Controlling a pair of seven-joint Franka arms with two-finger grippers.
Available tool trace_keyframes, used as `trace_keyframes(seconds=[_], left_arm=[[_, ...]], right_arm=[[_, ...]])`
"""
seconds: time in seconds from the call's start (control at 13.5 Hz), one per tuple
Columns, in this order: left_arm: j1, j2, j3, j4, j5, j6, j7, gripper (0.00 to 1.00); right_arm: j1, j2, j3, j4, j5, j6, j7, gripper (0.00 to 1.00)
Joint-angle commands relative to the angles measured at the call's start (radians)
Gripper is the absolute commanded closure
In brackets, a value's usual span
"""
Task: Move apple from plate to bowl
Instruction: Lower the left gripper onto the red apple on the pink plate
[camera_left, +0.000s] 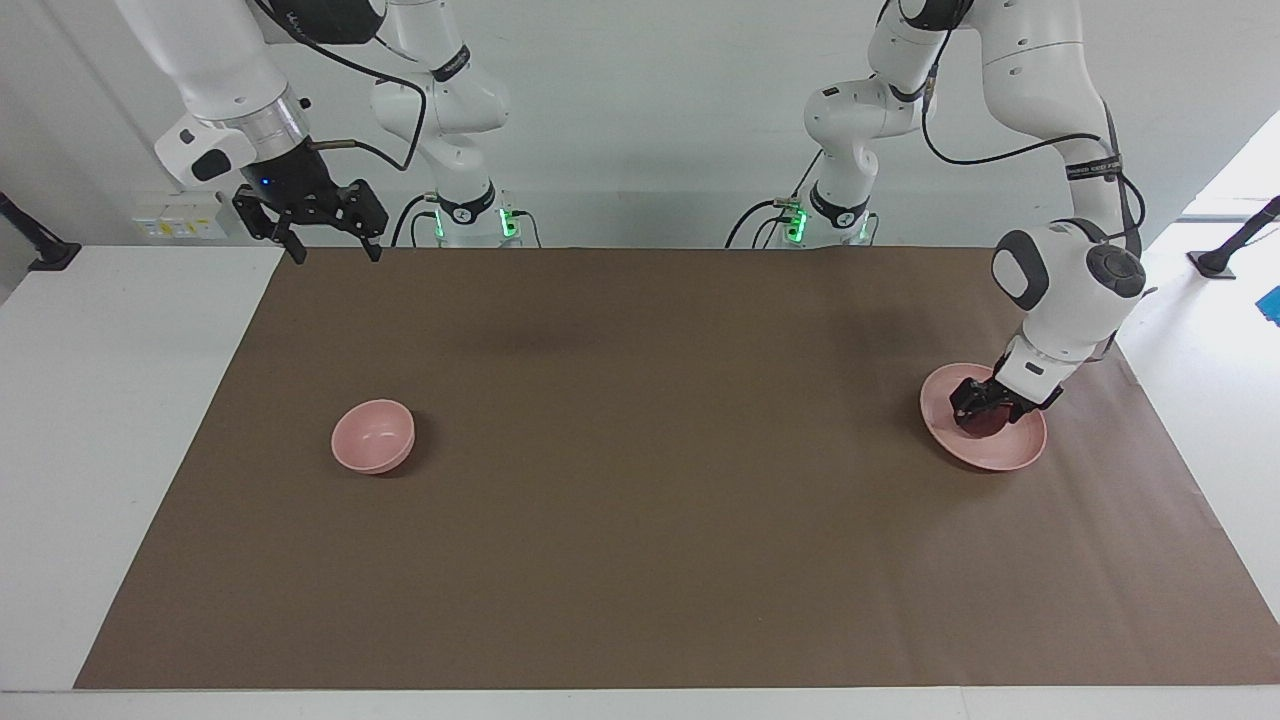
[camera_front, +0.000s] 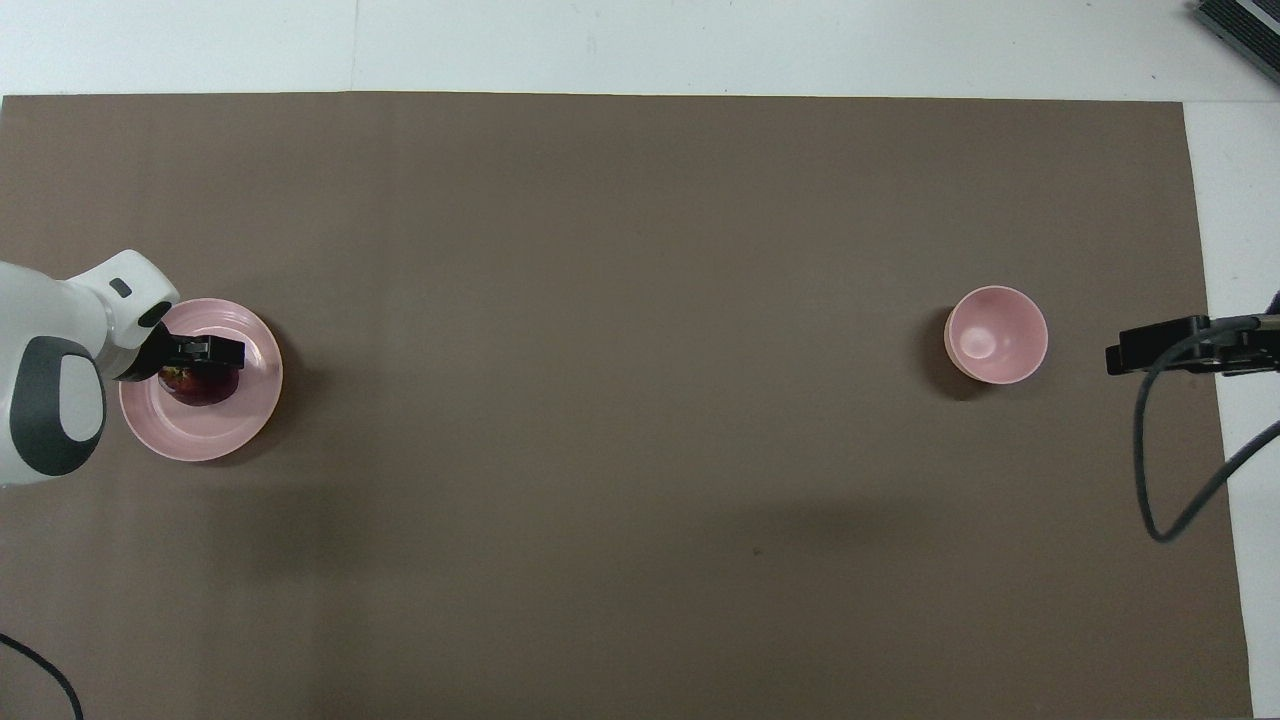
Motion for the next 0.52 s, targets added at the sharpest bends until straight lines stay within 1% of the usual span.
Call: trace_keyframes(seconds=[0.0,0.15,0.22,0.37,0.44], left_arm=[[0.012,-0.013,-0.005,-0.017,-0.006,0.016,-0.049,0.85],[-0.003,-0.005,-0.005,0.012,-0.006,0.007,-0.177,0.97],[-0.007,-0.004,-0.005,0.02,-0.006,0.006,-0.229,1.0],[-0.011,-0.005,-0.007,0.046,-0.006,-0.01,-0.25,1.0],[-0.013,-0.007,-0.01,0.058,-0.006,-0.031,-0.25,1.0]], right_arm=[[0.004,-0.029,0.002,-0.044,0.042,0.008,0.012,0.0],[0.002,-0.031,0.002,-0.07,0.068,0.009,0.009,0.0],[0.006,-0.029,0.004,-0.076,0.07,0.015,0.011,0.0],[0.027,-0.018,0.002,-0.107,0.11,0.029,0.02,0.0],[0.029,-0.014,0.004,-0.136,0.13,0.069,0.02,0.0]])
